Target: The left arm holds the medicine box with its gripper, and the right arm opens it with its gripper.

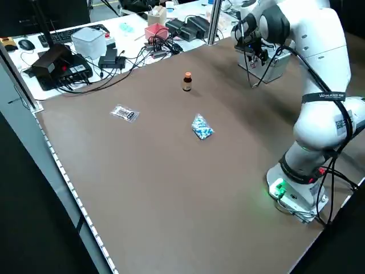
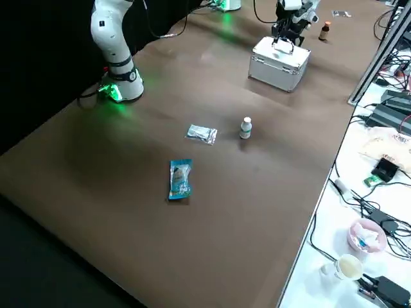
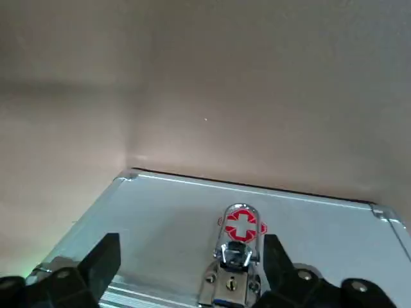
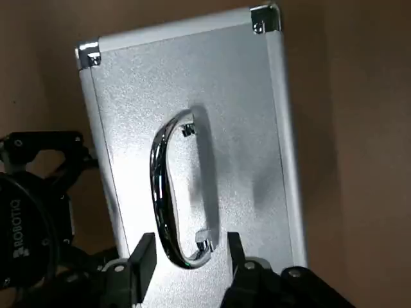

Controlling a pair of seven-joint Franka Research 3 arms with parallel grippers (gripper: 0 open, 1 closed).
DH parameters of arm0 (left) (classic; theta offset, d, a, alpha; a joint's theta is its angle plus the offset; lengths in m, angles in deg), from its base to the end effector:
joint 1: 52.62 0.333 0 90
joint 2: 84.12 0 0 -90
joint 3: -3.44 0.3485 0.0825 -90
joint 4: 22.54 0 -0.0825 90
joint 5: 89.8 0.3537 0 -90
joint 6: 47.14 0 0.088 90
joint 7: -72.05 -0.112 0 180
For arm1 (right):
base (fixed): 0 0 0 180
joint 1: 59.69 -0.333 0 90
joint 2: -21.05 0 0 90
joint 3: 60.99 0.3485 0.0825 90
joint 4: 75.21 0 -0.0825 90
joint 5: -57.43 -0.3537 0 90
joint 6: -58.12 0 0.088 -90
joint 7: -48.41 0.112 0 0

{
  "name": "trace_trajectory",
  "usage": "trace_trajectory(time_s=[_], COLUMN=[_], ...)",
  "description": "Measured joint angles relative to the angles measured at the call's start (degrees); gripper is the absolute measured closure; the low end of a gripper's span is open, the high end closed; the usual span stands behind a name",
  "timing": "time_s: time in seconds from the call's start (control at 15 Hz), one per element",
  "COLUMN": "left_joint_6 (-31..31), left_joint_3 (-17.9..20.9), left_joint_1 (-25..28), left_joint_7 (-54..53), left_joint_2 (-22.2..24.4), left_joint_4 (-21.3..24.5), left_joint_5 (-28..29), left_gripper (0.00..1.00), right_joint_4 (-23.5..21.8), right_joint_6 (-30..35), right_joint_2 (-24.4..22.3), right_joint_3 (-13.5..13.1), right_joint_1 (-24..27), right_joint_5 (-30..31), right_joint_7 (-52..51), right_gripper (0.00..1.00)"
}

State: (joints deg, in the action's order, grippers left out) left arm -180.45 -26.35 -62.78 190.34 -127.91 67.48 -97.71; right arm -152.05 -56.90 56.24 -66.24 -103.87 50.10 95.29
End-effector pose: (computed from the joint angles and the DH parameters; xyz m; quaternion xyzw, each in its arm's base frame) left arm 0.5830 -0.3983 0.2833 0.6791 0.6984 -0.2121 0.0781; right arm 0.5453 0.4716 0.4082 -0.9954 0.0856 0.0021 0.0425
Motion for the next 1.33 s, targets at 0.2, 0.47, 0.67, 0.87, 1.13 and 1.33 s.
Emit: trace_trajectory(time_s=[0.2, 0.47, 0.67, 0.87, 1.13, 1.33], left_joint_6=[-0.2, -0.7, -1.0, -1.3, -1.3, -1.3], left_joint_3=[0.0, 0.3, 0.7, 0.8, 0.8, 0.8], left_joint_1=[-0.3, -0.3, -0.3, -0.3, -0.3, -0.3], left_joint_7=[0.0, 0.0, 0.0, 0.0, 0.0, 0.0], left_joint_2=[0.0, 0.0, 0.0, -0.2, -0.2, -0.2], left_joint_4=[0.0, -0.4, -1.5, -1.8, -1.8, -1.8], left_joint_5=[0.9, 1.1, 1.3, 1.5, 1.5, 1.5], left_gripper=[0.03, 0.24, 0.58, 0.7, 0.7, 0.7], right_joint_4=[0.0, 0.0, 0.0, 0.1, 0.1, 0.1], right_joint_6=[0.0, 0.0, 0.0, 0.0, 0.0, 0.0], right_joint_2=[0.0, 0.0, 0.0, 0.0, 0.0, 0.0], right_joint_3=[-0.1, -0.3, -0.3, -0.3, -0.3, -0.2], right_joint_1=[0.1, 0.7, 0.9, 0.9, 0.9, 0.9], right_joint_5=[0.6, 0.8, 0.9, 0.9, 1.0, 1.0], right_joint_7=[0.1, 0.1, 0.1, 0.1, 0.1, 0.2], right_gripper=[0.52, 0.57, 0.57, 0.59, 0.64, 0.68])
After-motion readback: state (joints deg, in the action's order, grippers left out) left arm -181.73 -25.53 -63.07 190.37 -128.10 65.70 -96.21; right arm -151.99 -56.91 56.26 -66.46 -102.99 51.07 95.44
